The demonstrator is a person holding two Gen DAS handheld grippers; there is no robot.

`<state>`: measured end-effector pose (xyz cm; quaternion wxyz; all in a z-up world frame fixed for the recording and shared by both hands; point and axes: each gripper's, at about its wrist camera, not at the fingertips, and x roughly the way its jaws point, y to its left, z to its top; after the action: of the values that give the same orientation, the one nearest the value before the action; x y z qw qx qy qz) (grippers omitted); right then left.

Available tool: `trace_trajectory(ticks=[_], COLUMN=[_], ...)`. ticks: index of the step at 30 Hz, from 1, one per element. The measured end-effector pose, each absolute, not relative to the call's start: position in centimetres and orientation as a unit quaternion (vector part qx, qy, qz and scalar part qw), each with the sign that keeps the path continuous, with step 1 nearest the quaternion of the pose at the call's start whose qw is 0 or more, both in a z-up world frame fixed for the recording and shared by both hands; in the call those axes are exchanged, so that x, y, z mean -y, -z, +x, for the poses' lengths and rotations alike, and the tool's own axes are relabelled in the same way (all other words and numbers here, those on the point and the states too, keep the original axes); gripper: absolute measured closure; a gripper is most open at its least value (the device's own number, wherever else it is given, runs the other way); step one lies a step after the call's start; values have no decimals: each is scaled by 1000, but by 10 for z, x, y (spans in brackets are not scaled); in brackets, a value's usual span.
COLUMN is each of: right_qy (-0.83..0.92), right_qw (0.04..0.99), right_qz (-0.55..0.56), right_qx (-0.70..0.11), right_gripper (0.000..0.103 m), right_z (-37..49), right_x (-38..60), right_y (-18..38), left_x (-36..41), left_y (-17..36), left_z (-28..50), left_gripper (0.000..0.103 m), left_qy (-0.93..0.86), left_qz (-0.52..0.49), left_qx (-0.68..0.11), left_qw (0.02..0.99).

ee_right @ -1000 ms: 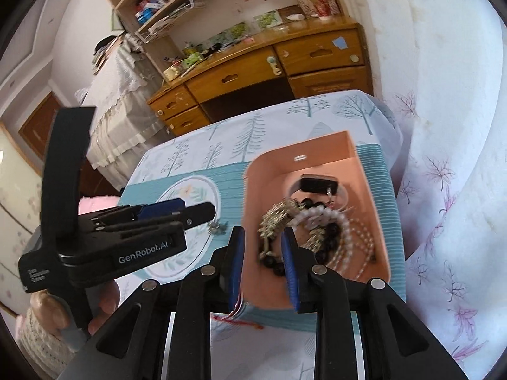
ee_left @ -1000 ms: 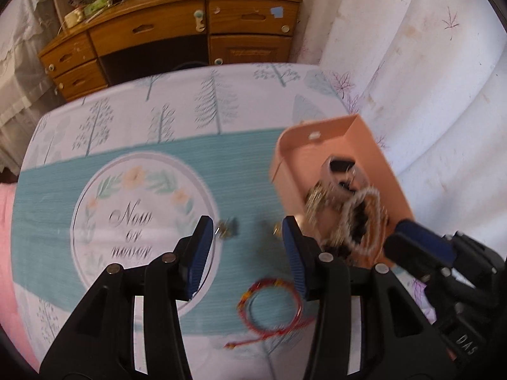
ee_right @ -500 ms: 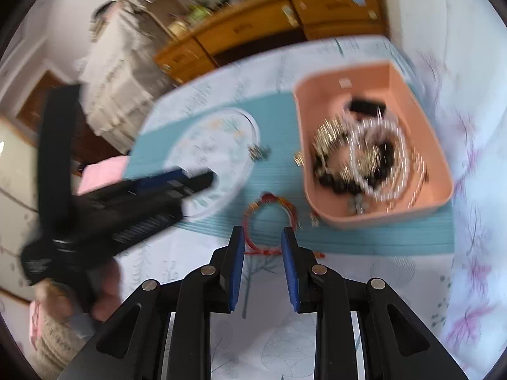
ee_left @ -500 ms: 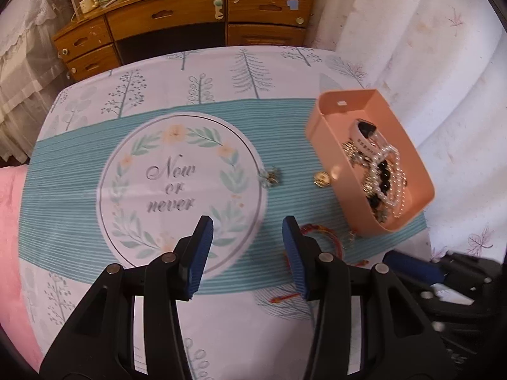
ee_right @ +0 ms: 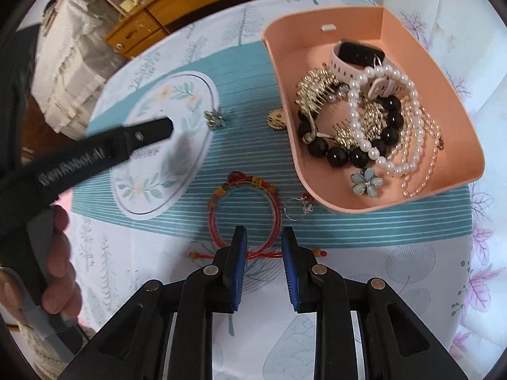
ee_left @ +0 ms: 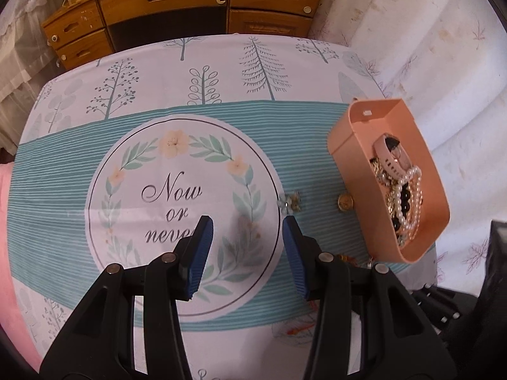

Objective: Organize jewelry
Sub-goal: 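Close the left tool on the gold flower brooch while the right tool grips the red string bracelet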

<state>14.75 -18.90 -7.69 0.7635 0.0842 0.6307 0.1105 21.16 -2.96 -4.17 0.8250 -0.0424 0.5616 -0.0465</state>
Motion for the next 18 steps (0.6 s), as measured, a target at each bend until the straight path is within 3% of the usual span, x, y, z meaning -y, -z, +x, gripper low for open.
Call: trace_trajectory(ticks=[6,11,18], right_qy=[-89,-93,-115], right_qw=[775,791,790], right_qz=[32,-47,-40], right_qx=[-624,-603,-600], right_gripper=[94,96,98], right_z=[154,148,133], right_x=[174,154,157], right_y=[82,84,83], left_x=[30,37,58], left_y=[49,58,67], left_z=[224,232,242], left_gripper=[61,61,61], left_qy=[50,54,45], left_qz=[-53,-57,-28], left_qx=[-565,-569,-565], left_qw=[822,818,824])
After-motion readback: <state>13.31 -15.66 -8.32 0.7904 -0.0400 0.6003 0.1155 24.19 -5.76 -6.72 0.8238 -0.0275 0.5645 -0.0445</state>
